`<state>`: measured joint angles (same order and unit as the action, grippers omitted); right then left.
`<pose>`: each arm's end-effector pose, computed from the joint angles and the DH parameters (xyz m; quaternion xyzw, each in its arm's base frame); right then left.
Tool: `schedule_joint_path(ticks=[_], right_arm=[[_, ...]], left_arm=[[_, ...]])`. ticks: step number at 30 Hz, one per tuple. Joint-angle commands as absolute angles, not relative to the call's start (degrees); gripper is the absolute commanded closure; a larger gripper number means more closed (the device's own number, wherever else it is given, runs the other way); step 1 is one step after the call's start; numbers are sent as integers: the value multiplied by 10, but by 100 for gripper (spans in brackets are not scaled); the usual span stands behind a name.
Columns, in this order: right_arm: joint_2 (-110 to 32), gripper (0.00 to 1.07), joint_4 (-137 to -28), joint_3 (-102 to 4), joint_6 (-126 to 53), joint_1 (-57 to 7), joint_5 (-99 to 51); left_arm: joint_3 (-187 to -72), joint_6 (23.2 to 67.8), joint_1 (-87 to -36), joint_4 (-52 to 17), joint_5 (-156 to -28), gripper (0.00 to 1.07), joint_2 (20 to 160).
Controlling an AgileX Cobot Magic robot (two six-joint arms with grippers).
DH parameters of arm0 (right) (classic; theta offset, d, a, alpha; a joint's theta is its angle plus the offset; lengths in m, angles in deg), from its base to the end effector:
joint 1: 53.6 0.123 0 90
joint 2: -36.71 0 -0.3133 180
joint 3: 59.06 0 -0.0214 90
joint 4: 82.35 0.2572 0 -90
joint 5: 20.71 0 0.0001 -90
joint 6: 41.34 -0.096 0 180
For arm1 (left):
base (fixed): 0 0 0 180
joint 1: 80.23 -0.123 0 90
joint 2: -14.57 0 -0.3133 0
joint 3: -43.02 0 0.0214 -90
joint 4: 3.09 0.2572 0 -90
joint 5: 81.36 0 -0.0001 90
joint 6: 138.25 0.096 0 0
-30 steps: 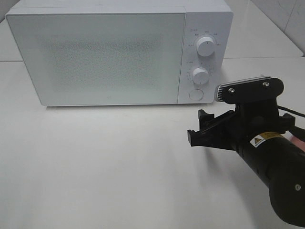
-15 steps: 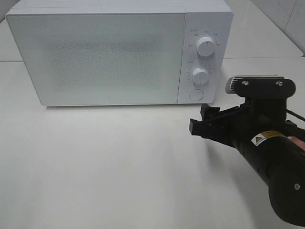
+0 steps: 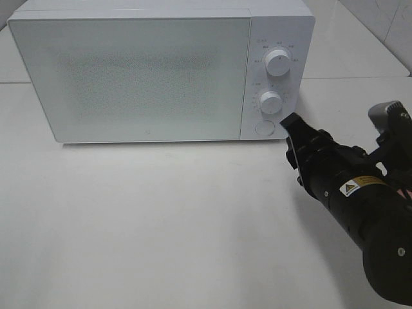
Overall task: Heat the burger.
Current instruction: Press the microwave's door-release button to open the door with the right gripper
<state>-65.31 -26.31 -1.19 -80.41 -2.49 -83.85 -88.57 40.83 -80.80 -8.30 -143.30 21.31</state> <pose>0.2019 0.1373 0.1709 0.3654 0.7021 0.2937 0.5360 -0.0270 -0.0080 0.2808 -0.0084 0.8521 -0.0470 0.5211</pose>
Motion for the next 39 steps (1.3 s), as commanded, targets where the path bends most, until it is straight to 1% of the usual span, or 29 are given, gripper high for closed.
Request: schedule_joint_path(ticks=[1, 2, 3, 4, 5, 6, 7, 9, 21, 28, 33, 39], right_arm=[[-652, 82, -265, -17, -948, -23, -840], [-652, 82, -265, -17, -948, -23, -840], [-652, 89, -265, -17, -997, -23, -838], [-652, 92, -265, -17, -1013, -23, -837], [-652, 92, -265, -17, -1013, -23, -837], [-652, 99, -265, -17, -1042, -23, -836], [-652, 99, -265, -17, -1042, -23, -836], [-652, 107, -265, -17, -1072, -23, -828], [-652, 107, -249, -17, -1112, -27, -806], [-688, 107, -261, -37, -1123, -60, -795], [-711, 107, -312, -69, -1131, -91, -782], [-741, 107, -323, -105, -1146, -113, -777]], left_arm=[[-886, 408, -805, -87, -1426, 7, 202], [-886, 408, -805, -87, -1426, 7, 202], [-886, 408, -805, -87, -1426, 7, 202], [-886, 408, -805, -87, -1426, 7, 202], [-886, 408, -805, -87, -1426, 7, 202], [-886, 408, -805, -87, -1426, 7, 202], [-886, 408, -805, -87, -1426, 7, 202], [-886, 408, -805, -87, -1426, 7, 202], [-886, 408, -805, -87, -1426, 7, 202], [-886, 408, -805, -87, -1426, 7, 202], [-886, 408, -805, -87, -1426, 7, 202], [-886, 408, -805, -87, -1426, 7, 202]])
